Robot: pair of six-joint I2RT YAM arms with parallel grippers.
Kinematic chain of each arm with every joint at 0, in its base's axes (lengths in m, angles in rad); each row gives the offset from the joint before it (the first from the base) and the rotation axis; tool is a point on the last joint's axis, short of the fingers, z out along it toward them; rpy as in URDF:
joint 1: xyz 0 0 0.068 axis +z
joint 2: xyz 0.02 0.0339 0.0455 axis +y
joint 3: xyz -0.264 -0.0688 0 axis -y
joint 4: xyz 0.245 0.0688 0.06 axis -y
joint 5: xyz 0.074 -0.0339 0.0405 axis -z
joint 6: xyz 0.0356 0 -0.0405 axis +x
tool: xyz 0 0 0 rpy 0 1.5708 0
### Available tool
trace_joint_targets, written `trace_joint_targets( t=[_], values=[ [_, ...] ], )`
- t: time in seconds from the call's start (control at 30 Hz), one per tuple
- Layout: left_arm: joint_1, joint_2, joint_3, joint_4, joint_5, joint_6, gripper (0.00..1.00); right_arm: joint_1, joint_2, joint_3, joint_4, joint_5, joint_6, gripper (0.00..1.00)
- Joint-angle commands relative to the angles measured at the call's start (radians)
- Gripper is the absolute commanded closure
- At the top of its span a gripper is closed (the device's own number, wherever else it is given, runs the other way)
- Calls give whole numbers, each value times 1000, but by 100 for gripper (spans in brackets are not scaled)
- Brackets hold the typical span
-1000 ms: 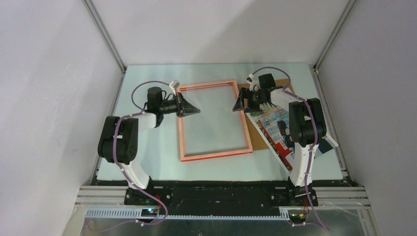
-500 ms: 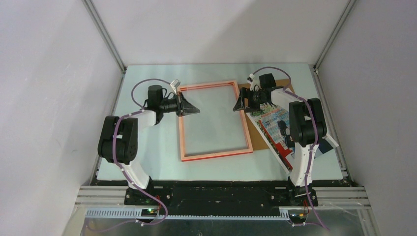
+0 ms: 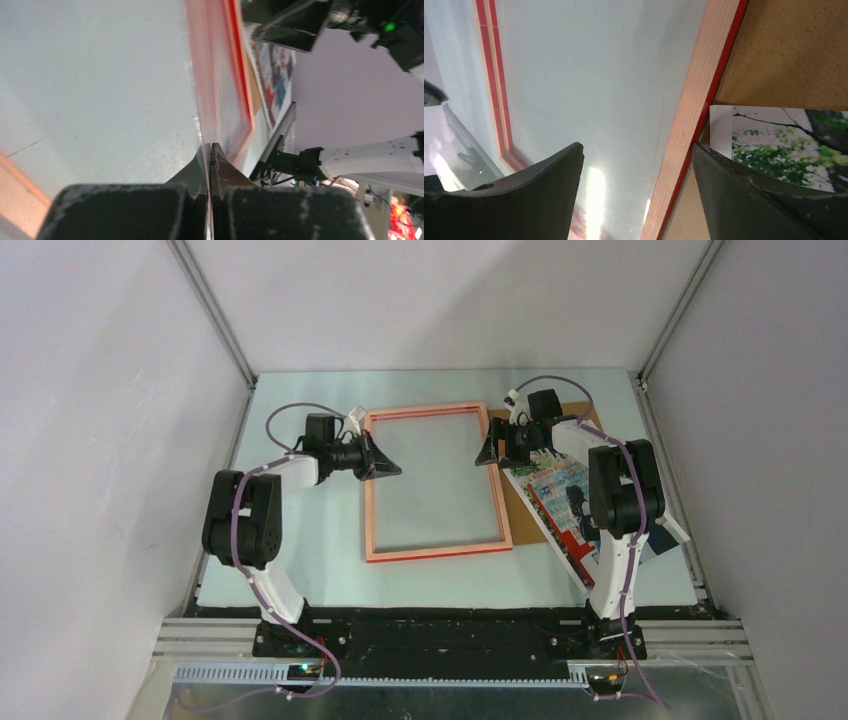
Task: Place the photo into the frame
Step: Place the photo frame item in the photo frame.
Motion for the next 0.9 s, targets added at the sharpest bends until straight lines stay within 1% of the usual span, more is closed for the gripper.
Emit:
trace_joint_targets(
  t=[0.0, 0.17, 0.27, 0.43, 0.6, 0.63, 0.7, 0.87],
  values=[
    [-8, 19, 56, -159, -105, 112, 100, 7, -6, 29, 12, -18, -4, 17],
    [-7, 6, 70, -246, -169, 144, 100, 10, -1, 29, 13, -14, -6, 17],
    [-7, 0, 76, -268, -189, 164, 100, 11, -2, 29, 11, -12, -6, 17],
    [-7, -13, 78, -270, -164, 177, 100, 12, -4, 29, 9, -9, -12, 17],
    [-7, -38, 80, -261, -103, 188, 100, 11, -3, 29, 10, -9, -10, 17],
    [-7, -47, 118, -255, -97, 190, 100, 11, -2, 29, 10, -9, -11, 17],
    [-7, -64, 78, -248, -80, 195, 100, 12, -3, 29, 9, -8, -9, 17],
    [-7, -109, 59, -223, -59, 197, 100, 10, 3, 31, 11, -7, -10, 17]
  ],
)
